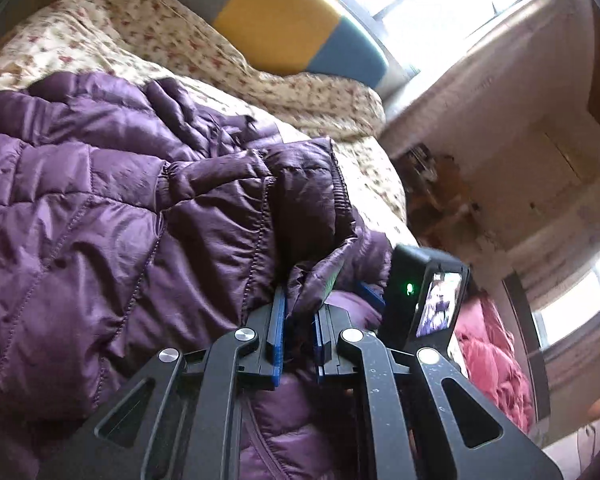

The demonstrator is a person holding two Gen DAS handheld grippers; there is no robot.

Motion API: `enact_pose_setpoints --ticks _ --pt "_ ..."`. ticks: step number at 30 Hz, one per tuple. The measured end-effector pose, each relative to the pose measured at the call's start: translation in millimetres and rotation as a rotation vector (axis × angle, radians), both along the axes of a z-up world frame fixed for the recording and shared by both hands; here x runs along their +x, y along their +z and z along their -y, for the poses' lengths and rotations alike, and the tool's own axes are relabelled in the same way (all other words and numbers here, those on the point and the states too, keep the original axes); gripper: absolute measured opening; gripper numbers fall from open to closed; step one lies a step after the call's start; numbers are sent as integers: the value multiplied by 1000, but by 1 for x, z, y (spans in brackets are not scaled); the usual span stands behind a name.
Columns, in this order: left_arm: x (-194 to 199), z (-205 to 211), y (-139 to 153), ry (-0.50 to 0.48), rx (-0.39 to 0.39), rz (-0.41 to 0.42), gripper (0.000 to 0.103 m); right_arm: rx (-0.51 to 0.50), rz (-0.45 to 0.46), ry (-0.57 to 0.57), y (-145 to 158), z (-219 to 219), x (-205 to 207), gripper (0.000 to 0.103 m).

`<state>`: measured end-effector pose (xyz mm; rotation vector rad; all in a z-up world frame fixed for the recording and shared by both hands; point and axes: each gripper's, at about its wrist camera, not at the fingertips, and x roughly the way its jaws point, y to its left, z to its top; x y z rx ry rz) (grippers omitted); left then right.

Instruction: Fold large clothes

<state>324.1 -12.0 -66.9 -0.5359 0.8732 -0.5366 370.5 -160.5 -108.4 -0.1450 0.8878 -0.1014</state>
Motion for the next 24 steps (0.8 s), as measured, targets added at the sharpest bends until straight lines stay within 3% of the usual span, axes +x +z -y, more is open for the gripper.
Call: enact_pose_setpoints --ticks 5,13,17,20,24 --pt "-8 -5 1 19 41 -10 42 3 -3 -1 1 0 1 87" --pt "-41 -33 9 90 120 41 42 107 5 -31 27 11 -6 64" --pt "-51 -52 8 165 166 37 42 270 23 0 49 12 -15 66" --pt "-56 -65 7 213 189 28 42 371 25 52 60 2 -20 76" --pt "-62 -79 9 238 191 36 42 462 -17 133 65 -24 -18 76"
